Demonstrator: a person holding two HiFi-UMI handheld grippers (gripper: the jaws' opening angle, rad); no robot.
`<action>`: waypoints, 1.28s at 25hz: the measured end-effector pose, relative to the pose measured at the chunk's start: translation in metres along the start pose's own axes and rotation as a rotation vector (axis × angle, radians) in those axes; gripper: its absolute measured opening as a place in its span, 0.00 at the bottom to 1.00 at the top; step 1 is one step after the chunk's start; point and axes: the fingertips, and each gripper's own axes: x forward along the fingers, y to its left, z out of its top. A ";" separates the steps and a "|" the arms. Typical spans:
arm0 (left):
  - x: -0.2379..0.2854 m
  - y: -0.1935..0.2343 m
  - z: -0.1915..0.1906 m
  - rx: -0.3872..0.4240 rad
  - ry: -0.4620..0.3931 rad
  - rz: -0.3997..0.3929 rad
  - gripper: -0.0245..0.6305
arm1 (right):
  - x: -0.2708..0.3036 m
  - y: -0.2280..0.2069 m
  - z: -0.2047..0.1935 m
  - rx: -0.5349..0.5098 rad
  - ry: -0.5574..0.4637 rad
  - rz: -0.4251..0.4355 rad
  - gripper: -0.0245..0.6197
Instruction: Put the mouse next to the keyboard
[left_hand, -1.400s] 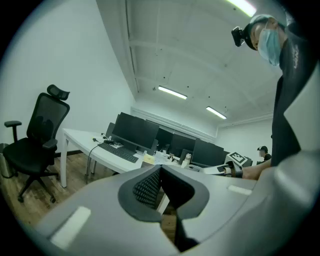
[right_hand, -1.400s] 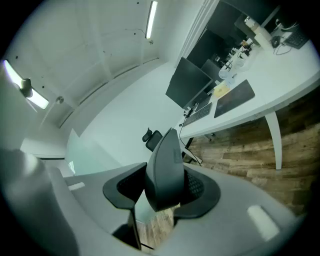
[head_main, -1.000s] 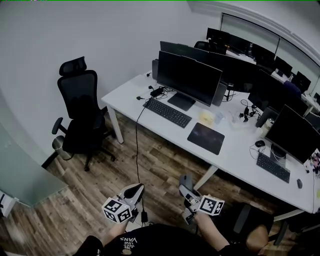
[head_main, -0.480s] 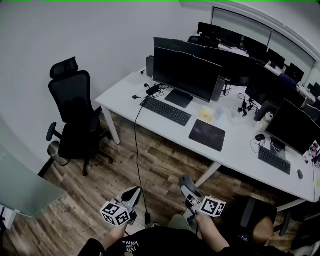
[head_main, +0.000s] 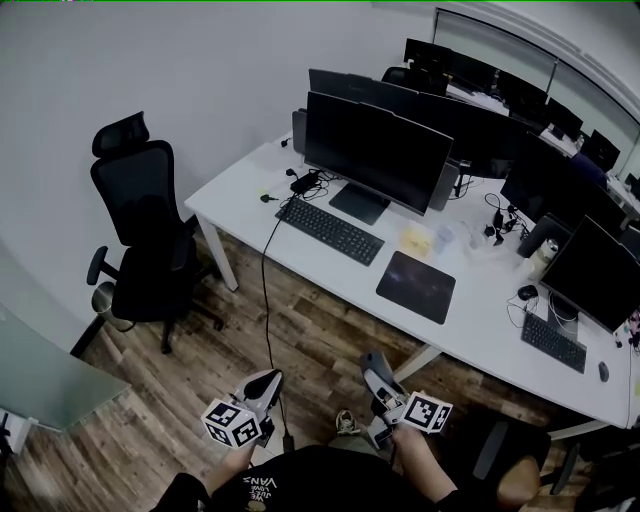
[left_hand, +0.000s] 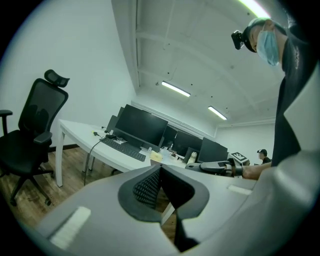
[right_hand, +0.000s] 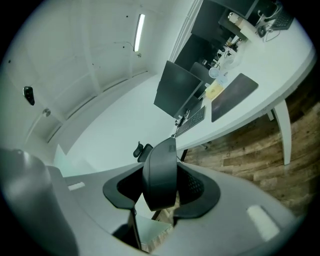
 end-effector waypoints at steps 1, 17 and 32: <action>0.012 0.000 0.003 0.006 0.000 -0.004 0.04 | 0.003 -0.006 0.008 0.000 0.006 -0.003 0.32; 0.156 0.011 0.027 -0.006 -0.036 0.064 0.04 | 0.061 -0.080 0.134 -0.012 0.068 0.007 0.32; 0.239 0.052 0.034 -0.045 0.043 -0.007 0.04 | 0.102 -0.135 0.181 0.055 -0.009 -0.103 0.32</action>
